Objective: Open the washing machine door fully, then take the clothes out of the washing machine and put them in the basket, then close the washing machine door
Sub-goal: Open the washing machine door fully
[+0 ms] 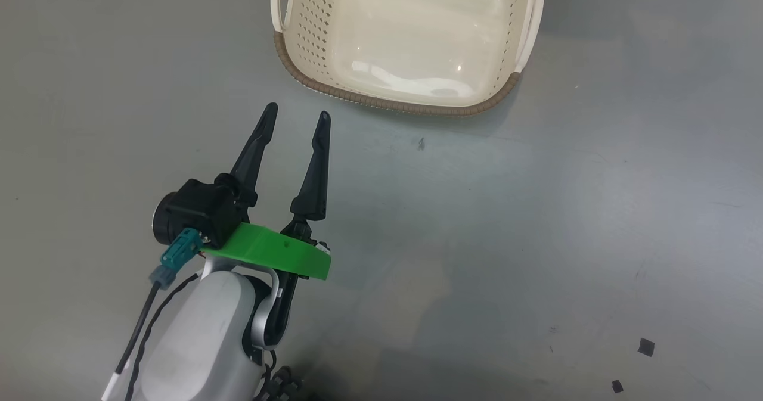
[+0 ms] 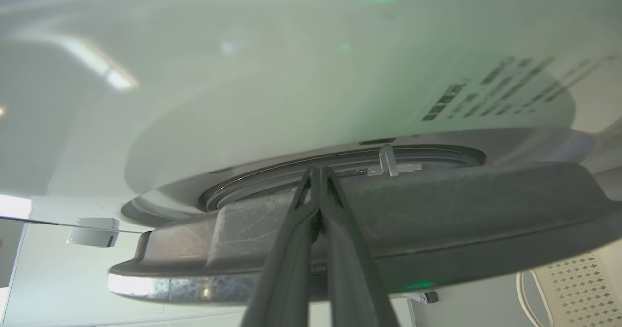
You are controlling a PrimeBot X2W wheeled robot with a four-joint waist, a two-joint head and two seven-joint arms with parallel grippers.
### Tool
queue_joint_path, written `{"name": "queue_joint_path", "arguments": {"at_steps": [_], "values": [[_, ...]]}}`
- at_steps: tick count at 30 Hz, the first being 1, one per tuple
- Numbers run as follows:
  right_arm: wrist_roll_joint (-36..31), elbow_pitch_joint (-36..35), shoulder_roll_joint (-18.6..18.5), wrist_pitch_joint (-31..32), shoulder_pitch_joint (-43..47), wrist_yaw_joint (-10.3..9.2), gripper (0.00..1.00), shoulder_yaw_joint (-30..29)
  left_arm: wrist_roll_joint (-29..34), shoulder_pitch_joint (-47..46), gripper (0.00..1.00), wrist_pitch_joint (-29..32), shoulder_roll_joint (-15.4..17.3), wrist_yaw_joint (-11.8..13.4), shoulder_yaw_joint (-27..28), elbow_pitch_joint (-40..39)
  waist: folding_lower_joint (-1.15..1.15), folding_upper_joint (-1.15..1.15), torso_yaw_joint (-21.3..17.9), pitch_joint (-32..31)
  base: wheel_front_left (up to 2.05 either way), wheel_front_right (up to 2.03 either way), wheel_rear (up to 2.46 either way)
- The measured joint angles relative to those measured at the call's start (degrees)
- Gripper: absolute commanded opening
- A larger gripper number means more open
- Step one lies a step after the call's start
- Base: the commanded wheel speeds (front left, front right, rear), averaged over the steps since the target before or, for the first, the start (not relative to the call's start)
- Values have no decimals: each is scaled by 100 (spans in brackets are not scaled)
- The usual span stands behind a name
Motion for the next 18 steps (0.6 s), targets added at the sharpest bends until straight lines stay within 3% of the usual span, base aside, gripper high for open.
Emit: {"name": "queue_joint_path", "arguments": {"at_steps": [18], "values": [[203,419,-42,699,-12,0,0,69,33,-5,100,0,-1,18,15,68,0,0,-55,-154,0,0,0]]}}
